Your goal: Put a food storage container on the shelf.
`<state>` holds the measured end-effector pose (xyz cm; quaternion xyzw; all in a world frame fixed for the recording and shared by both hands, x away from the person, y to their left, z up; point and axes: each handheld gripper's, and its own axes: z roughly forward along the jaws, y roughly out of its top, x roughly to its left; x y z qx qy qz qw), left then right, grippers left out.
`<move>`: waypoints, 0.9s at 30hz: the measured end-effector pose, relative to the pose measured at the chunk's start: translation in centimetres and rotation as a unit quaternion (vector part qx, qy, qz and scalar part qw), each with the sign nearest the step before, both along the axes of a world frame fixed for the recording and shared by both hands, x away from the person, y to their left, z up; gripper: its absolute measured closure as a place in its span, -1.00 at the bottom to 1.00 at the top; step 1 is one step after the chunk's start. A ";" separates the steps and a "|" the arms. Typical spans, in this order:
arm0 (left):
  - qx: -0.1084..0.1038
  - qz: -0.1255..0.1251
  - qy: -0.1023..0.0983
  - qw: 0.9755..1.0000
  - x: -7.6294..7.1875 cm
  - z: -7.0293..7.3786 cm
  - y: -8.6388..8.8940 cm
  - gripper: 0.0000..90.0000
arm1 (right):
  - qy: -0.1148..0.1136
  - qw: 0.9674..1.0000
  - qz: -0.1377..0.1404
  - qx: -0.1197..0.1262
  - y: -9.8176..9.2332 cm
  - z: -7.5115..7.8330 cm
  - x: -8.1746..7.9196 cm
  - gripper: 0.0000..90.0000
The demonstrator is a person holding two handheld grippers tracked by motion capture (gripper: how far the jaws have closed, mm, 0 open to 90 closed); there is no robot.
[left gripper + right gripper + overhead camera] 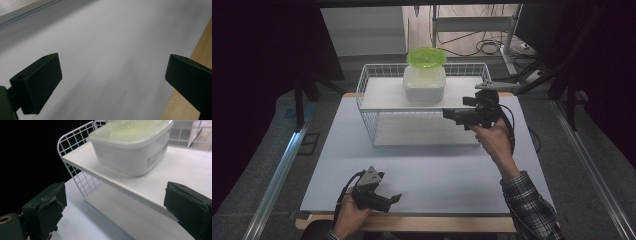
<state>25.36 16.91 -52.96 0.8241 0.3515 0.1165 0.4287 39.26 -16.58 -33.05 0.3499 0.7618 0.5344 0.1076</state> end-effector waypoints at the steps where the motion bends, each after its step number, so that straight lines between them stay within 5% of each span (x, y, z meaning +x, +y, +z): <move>1: 0.001 0.000 0.000 1.000 0.0 0.0 0.0 -0.99 | -0.002 1.000 -0.001 -0.001 -0.1 -0.3 -0.2 -0.89; 18: 0.007 -0.008 -0.007 1.000 -0.1 0.0 -0.2 -0.99 | -0.021 0.998 0.007 -0.050 -0.9 -6.0 -3.1 -1.00; 27: 0.008 -0.009 -0.009 1.000 -0.2 0.1 -0.3 -0.99 | -0.015 0.999 -0.005 -0.050 -2.5 -8.3 -4.4 -1.00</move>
